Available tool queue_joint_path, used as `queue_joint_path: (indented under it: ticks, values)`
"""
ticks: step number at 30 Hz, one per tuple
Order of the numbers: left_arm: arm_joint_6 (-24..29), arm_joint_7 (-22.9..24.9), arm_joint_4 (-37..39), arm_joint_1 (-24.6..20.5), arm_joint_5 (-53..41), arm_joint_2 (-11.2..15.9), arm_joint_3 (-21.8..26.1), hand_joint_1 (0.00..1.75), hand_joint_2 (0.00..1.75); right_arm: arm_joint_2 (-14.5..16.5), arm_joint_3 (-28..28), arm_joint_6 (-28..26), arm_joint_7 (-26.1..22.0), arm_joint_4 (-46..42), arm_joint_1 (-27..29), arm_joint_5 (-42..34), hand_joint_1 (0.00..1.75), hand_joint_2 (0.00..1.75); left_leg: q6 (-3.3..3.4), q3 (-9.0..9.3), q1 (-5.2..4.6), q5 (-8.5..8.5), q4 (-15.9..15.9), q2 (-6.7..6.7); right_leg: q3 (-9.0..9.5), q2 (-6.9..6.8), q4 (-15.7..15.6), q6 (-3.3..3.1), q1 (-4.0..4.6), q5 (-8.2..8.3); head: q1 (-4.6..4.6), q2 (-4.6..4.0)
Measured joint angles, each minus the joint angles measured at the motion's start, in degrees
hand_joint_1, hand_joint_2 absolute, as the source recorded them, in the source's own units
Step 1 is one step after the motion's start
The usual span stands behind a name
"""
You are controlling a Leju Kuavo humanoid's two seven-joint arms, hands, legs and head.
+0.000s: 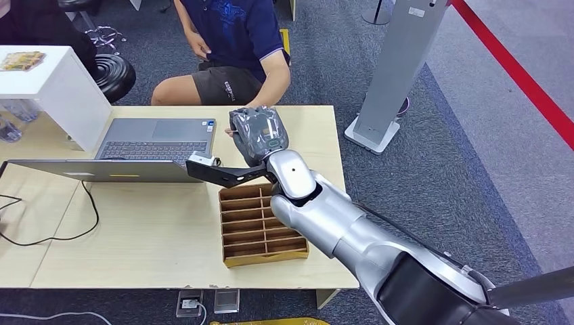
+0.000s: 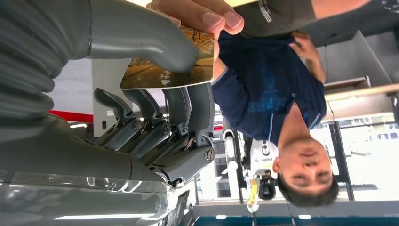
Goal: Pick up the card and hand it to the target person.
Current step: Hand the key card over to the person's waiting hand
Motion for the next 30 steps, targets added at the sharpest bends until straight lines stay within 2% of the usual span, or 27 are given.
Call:
queue_joint_path:
  ticks: [9,11,13,15,16,20,30]
  values:
    - [0.22,-0.96,0.0,0.01,-0.16,0.08,-0.04,0.0,0.0,0.9,0.87,-0.55,0.61,4.96,-0.04,0.08,1.68,1.75,0.0,0.01,0.0,0.0,0.0,0.0,0.0,0.0,0.0,0.0,0.0,0.0,0.02,0.0]
    - [0.21,-1.04,0.0,0.02,-0.17,0.09,-0.04,0.0,0.0,0.9,0.9,-0.64,0.61,5.6,-0.03,0.05,0.84,1.75,0.0,0.01,0.0,0.0,0.0,0.0,0.0,0.0,0.0,0.0,0.0,0.0,0.02,0.0]
    - [0.18,-1.05,0.0,0.02,-0.18,0.14,-0.05,0.0,0.87,0.92,0.93,-0.57,0.57,6.12,-0.03,0.03,0.0,1.75,0.0,0.01,0.0,0.0,0.0,0.0,0.0,0.0,0.0,0.0,0.0,0.0,0.03,-0.01]
    - [0.15,-1.09,0.0,0.02,-0.18,0.22,-0.05,0.0,1.75,1.0,0.97,-0.52,0.51,6.57,-0.03,0.02,0.0,1.75,0.0,0.01,0.0,0.0,0.0,0.0,0.0,0.0,0.0,0.0,0.0,0.0,0.02,-0.01]
    - [0.16,-1.19,0.0,0.02,-0.17,0.27,-0.05,0.0,1.75,1.04,1.0,-0.53,0.48,6.76,-0.03,0.01,0.0,1.75,0.0,0.01,0.0,0.0,0.0,0.0,0.0,0.01,0.0,0.0,0.0,0.0,0.01,-0.01]
    - [0.54,-1.84,0.0,0.03,-0.07,0.42,-0.04,0.0,0.0,1.13,1.25,-0.64,0.02,7.38,-0.03,-0.1,0.0,1.75,0.0,0.02,0.0,0.0,0.0,0.0,0.0,0.01,0.0,0.0,0.0,0.0,-0.02,0.01]
    - [0.93,-1.78,0.0,0.08,0.62,0.64,-0.04,0.0,0.0,1.39,1.8,-1.64,-0.56,8.65,-0.09,-0.83,0.0,1.75,0.0,0.02,0.0,0.0,0.0,0.0,0.01,0.01,0.0,0.0,0.0,0.0,0.03,0.0]
